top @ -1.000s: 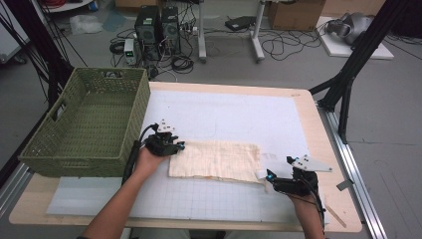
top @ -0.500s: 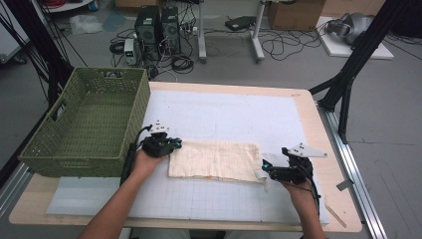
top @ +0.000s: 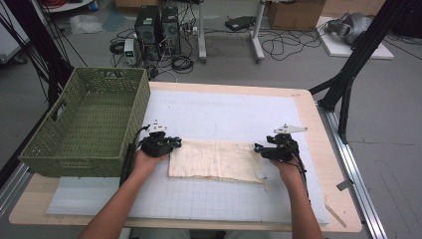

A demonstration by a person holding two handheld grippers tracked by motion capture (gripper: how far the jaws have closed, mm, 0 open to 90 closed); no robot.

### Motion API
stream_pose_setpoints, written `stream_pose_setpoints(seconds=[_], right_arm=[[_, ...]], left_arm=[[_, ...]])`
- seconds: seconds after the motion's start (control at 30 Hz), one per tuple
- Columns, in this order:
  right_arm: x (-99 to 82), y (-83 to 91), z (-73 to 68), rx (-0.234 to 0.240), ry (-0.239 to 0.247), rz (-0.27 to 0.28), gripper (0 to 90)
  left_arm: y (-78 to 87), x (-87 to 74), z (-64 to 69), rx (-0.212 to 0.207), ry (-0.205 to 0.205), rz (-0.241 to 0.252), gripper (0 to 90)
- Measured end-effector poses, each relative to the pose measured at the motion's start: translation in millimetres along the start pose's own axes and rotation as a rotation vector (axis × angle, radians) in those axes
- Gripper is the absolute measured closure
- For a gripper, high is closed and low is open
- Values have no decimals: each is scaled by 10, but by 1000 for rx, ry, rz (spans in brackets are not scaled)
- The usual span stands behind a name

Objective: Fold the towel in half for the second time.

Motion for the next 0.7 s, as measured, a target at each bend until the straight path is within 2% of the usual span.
stream_pose_setpoints(seconds=[0.13, 0.2, 0.27, 0.33, 0.47, 0.57, 0.63, 0.7], right_arm=[[76, -150, -51, 41, 47, -23, 476], [75, -233, -73, 62, 63, -55, 524], [47, -288, -81, 96, 67, -78, 578], [31, -309, -92, 110, 65, -86, 618], [40, -299, -120, 137, 104, -91, 824], [60, -294, -135, 105, 132, -89, 854], [80, -279, -132, 81, 136, -67, 859], [103, -254, -145, 56, 154, -46, 860]], left_arm=[[4, -2, -1, -4, 1, -3, 815], [3, -2, -3, -6, 7, -1, 816], [5, -2, -6, -8, 6, -3, 816], [3, -2, -8, -13, 12, -1, 815], [0, -3, -8, -8, 14, -2, 817], [14, 21, -12, 7, 6, 26, 830], [38, 55, -15, 10, 30, 68, 831], [58, 78, -6, 10, 30, 94, 831]])
Point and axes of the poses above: each handheld gripper's, and its own axes: y roughly backward along the jaws, x roughly out of its top, z roughly to its right, the point moved 3 cm from there along -y, roughly forward along the jaws, and after that the axes turned 6 degrees about y, right-handed, at the moved point
